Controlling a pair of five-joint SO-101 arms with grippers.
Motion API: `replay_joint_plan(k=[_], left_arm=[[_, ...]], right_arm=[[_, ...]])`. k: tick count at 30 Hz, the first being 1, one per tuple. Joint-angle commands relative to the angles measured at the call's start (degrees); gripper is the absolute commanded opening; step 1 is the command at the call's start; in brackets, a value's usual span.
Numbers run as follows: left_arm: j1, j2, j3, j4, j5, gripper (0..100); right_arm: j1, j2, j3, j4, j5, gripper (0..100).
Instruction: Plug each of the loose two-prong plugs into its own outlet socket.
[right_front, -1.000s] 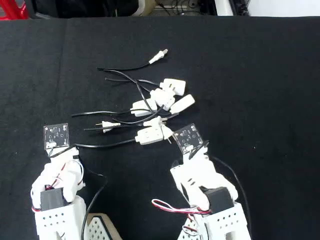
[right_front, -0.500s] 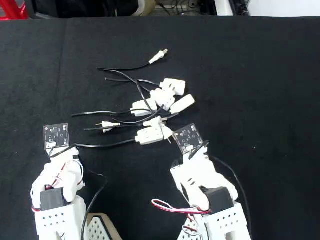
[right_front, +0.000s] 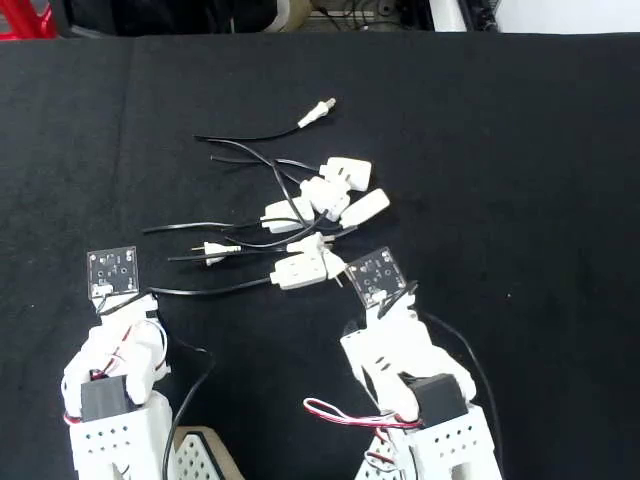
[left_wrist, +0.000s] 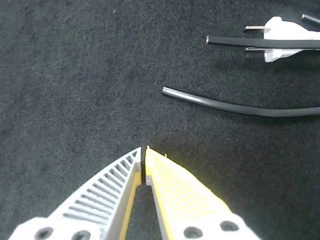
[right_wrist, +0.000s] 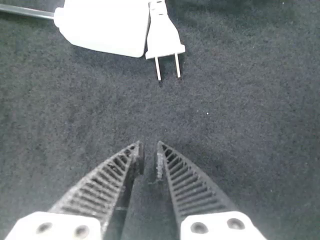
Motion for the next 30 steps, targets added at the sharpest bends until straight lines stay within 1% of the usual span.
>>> replay_joint_plan(k=[1,24,30], left_arm=[[0.48,0.09,0.75,0.26,0.44,3],[0.48,0.09,0.75,0.26,0.26,3],[3.82,0.44,0.75,0.26,0.26,3]], right_arm=[[-0.53,-3.30,-0.22,0.09,-0.09,5.7],[-0.53,-3.30,-0.22,0.09,-0.09,5.7],[-0.53,-3.30,-0.22,0.09,-0.09,5.7]])
